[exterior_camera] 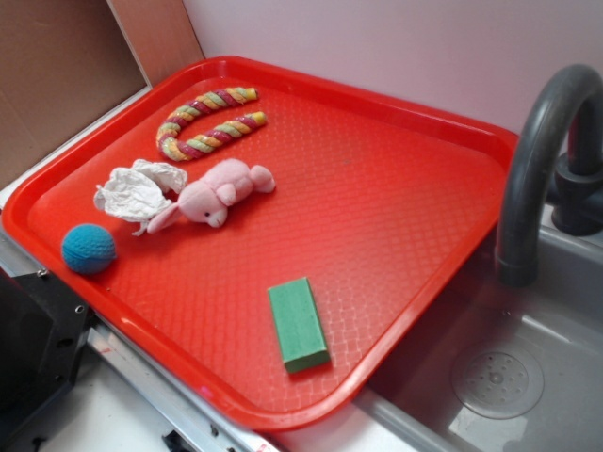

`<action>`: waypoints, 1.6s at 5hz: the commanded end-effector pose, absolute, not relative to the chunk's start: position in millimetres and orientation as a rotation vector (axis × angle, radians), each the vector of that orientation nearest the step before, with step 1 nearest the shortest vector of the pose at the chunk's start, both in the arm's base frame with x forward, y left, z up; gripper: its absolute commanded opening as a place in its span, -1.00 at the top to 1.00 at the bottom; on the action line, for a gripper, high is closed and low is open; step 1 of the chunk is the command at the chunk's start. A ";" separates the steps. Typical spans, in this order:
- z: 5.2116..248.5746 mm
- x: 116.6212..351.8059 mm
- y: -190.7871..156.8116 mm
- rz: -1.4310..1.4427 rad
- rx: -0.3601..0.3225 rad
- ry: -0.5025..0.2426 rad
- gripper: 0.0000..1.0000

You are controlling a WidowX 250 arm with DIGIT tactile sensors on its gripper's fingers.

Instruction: Grab the green block.

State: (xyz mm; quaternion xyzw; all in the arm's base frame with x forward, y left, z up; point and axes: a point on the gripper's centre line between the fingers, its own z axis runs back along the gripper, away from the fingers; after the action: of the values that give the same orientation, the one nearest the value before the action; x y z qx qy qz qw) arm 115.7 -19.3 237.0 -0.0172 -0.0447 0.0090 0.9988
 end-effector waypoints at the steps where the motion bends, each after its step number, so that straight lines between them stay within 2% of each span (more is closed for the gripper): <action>1: 237.0 115.7 -19.3 0.018 -0.034 -0.089 -1.00; 2: 236.4 112.2 -24.5 0.202 -0.049 -0.119 -1.00; 3: 230.8 112.4 -39.2 0.401 -0.111 -0.052 -1.00; 5: 202.3 126.1 -82.6 0.794 -0.172 -0.015 -1.00; 6: 173.7 147.5 -105.9 0.898 -0.135 0.008 -1.00; 8: 121.9 184.5 -135.9 0.978 -0.142 0.046 -1.00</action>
State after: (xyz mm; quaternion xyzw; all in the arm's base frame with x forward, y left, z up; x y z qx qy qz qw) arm 178.1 -135.2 113.9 -0.0531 0.0293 0.4731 0.8789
